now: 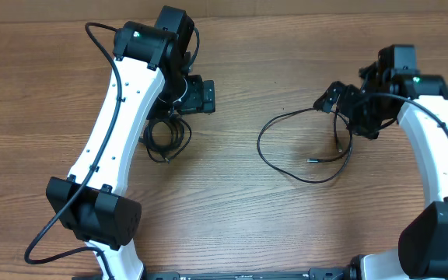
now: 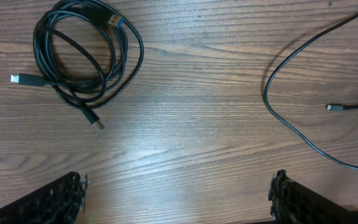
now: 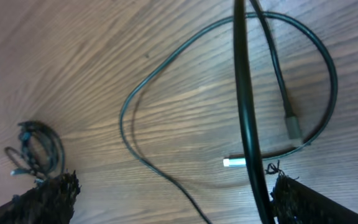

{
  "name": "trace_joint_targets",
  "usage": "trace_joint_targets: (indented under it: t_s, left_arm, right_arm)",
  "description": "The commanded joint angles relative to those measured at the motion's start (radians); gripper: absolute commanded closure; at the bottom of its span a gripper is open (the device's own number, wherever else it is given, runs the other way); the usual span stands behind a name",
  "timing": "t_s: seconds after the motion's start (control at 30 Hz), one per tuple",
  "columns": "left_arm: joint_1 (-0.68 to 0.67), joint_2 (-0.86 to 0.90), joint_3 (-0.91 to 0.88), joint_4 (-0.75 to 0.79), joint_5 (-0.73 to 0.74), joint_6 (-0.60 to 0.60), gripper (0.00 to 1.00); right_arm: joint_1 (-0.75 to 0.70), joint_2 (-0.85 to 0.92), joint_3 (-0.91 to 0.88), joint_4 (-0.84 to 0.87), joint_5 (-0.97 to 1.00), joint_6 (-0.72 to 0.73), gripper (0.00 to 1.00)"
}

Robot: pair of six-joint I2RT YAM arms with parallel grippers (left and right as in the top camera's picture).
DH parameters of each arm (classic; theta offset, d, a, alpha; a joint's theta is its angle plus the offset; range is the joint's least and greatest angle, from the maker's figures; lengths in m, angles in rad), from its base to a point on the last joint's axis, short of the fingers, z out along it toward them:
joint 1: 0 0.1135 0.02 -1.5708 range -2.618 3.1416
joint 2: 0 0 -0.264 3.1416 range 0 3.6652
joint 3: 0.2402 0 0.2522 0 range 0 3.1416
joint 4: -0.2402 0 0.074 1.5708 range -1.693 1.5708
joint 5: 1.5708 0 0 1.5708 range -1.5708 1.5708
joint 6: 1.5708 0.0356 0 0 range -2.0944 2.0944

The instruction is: Untangle cables

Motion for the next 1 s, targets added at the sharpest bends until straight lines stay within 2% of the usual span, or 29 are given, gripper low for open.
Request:
trace_joint_targets:
  t_s: [0.0, 0.03, 0.17, 0.23, 0.3, 0.33, 0.37, 0.47, 0.5, 0.7, 0.97]
  left_arm:
    - [-0.008, 0.007, -0.008, 0.002, 0.008, 0.008, 0.02]
    - [-0.008, 0.007, -0.008, 0.002, 0.008, 0.008, 0.02]
    - [-0.008, 0.007, -0.008, 0.002, 0.008, 0.008, 0.02]
    - [-0.008, 0.007, -0.008, 0.001, 0.008, 0.008, 0.02]
    - [-0.008, 0.007, -0.008, 0.002, 0.008, 0.008, 0.02]
    - [-0.008, 0.007, -0.008, 0.001, 0.008, 0.008, 0.02]
    - [-0.008, 0.007, -0.008, 0.001, 0.008, 0.008, 0.02]
    - [-0.008, 0.007, -0.008, 0.001, 0.008, 0.008, 0.02]
    - [-0.008, 0.007, -0.008, 0.001, 0.008, 0.008, 0.02]
    - [-0.008, 0.007, -0.008, 0.001, 0.008, 0.008, 0.02]
    - [-0.008, 0.007, -0.008, 0.001, 0.008, 0.008, 0.02]
  right_arm:
    - [-0.003, -0.003, 0.111, -0.035, -0.009, -0.036, 0.02]
    - [-0.003, -0.003, 0.126, -0.047, -0.006, -0.039, 0.09]
    - [-0.003, -0.003, 0.135, -0.053, 0.002, -0.038, 0.78]
    - [-0.003, -0.002, 0.134, -0.055, 0.006, -0.038, 0.94]
    - [-0.003, -0.002, 0.134, -0.059, 0.01, -0.038, 0.96]
    - [-0.003, -0.002, 0.134, -0.061, 0.015, -0.038, 0.93]
    - [-0.003, -0.002, 0.134, -0.065, 0.027, -0.038, 0.79]
    - [-0.003, -0.002, 0.134, -0.086, 0.095, -0.034, 0.15]
    - [-0.003, -0.002, 0.134, -0.1, 0.146, -0.025, 0.07]
    - [-0.003, 0.006, 0.091, -0.122, 0.433, 0.084, 0.0]
    - [-0.003, 0.049, 0.007, 0.014, 0.392, 0.079, 0.0]
